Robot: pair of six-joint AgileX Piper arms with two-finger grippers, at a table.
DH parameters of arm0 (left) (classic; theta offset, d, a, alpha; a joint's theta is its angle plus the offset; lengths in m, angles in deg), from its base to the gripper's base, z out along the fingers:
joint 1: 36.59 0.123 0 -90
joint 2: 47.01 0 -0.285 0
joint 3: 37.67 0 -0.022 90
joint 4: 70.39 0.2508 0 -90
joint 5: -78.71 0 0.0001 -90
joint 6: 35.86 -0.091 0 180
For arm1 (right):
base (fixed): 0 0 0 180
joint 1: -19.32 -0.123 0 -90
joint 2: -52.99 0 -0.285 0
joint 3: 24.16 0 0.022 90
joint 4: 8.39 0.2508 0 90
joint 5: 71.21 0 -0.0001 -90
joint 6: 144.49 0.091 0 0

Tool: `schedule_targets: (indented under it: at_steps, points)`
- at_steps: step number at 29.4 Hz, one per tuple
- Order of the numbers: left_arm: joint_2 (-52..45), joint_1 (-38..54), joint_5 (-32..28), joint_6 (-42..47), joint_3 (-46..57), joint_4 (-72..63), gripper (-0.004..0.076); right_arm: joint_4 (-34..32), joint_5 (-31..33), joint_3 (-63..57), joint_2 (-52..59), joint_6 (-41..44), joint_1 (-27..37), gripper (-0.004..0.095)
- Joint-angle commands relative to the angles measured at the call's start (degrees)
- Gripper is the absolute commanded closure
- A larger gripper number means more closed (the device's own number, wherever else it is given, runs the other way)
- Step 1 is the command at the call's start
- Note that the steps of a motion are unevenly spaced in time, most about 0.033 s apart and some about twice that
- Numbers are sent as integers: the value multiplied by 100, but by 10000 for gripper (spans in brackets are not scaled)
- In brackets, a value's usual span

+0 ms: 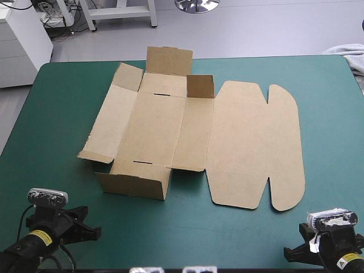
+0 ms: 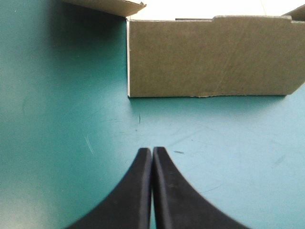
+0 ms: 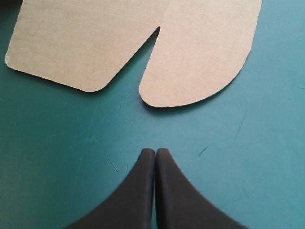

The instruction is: Fold the box

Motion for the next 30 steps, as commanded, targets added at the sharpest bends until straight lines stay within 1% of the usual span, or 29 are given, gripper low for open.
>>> schedule_targets:
  at_steps: [1, 19, 24, 30]
  points:
    - [38, 13, -356, 16, -169, -20, 734, 76, -324, 146, -68, -38, -17, 921]
    - [38, 13, -356, -19, -257, -21, 734, 76, -324, 146, -68, -38, -17, 921]
    - [175, 13, -85, -19, -882, -11, 734, 76, -324, 146, -68, -38, -17, 921]
    - [988, 13, 168, 37, -2114, -23, 734, 76, -324, 146, -68, -38, -17, 921]
